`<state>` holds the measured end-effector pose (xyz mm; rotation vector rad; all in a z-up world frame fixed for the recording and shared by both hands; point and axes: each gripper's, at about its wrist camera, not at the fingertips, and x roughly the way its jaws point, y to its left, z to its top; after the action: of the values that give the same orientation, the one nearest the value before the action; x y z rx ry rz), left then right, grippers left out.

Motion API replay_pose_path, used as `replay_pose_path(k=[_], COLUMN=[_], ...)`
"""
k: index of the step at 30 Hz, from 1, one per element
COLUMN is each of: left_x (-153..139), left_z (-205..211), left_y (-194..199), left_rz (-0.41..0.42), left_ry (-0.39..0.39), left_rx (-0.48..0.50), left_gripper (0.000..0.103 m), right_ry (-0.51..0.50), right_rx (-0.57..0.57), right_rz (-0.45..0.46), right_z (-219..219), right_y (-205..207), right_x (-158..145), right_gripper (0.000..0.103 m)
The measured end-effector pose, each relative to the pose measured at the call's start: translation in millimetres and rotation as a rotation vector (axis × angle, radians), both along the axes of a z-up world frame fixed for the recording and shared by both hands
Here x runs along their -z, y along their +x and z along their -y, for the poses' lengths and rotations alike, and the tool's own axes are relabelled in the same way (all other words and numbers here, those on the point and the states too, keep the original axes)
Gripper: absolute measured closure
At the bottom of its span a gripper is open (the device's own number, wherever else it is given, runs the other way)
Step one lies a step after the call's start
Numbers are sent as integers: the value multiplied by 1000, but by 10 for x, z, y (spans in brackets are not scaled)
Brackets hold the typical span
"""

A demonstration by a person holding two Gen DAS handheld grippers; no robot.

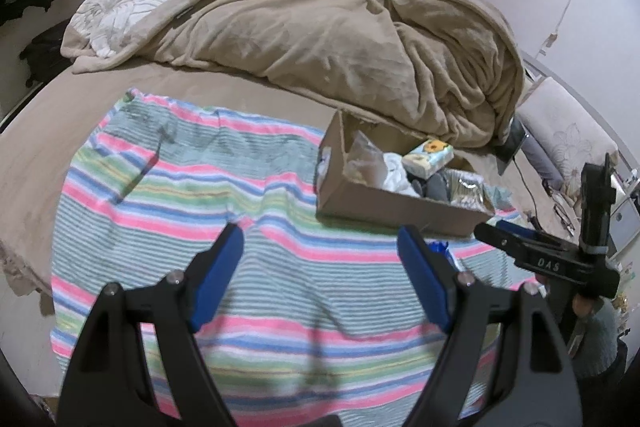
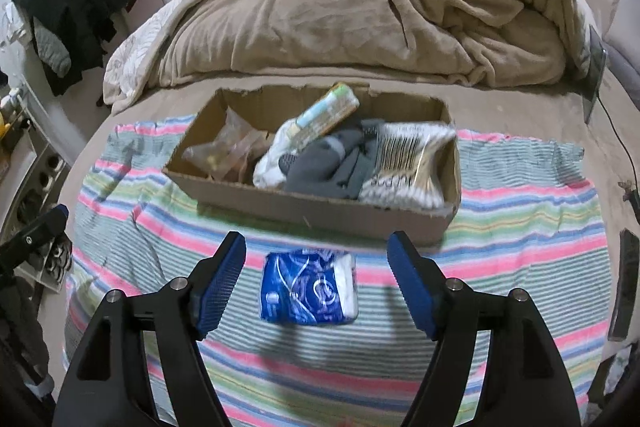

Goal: Organize objects
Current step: 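Withdraw both tools from the box and move the right tool toward the blue tissue pack, then grasp the blue tissue pack with the right tool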

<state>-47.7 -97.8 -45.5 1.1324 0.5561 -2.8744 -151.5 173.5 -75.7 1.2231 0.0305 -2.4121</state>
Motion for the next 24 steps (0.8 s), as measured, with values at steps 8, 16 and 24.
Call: replay_pose_path(k=[8,16,24], left_x=[254,414,536], left_z=[-31,-47,-106], left_y=[46,7,-71], left_rz=[56,89,118], left_ry=[-9,-6,-8], left_rx=[8,14,33], left_gripper=[22,22,22], right_ry=[26,71,127], right_rx=[-32,-59,-70], right_rz=[37,88,79], right_z=[120,278,358], right_y=[69,-3,-63], right_x=[277,657,836], right_gripper=[27,24,23])
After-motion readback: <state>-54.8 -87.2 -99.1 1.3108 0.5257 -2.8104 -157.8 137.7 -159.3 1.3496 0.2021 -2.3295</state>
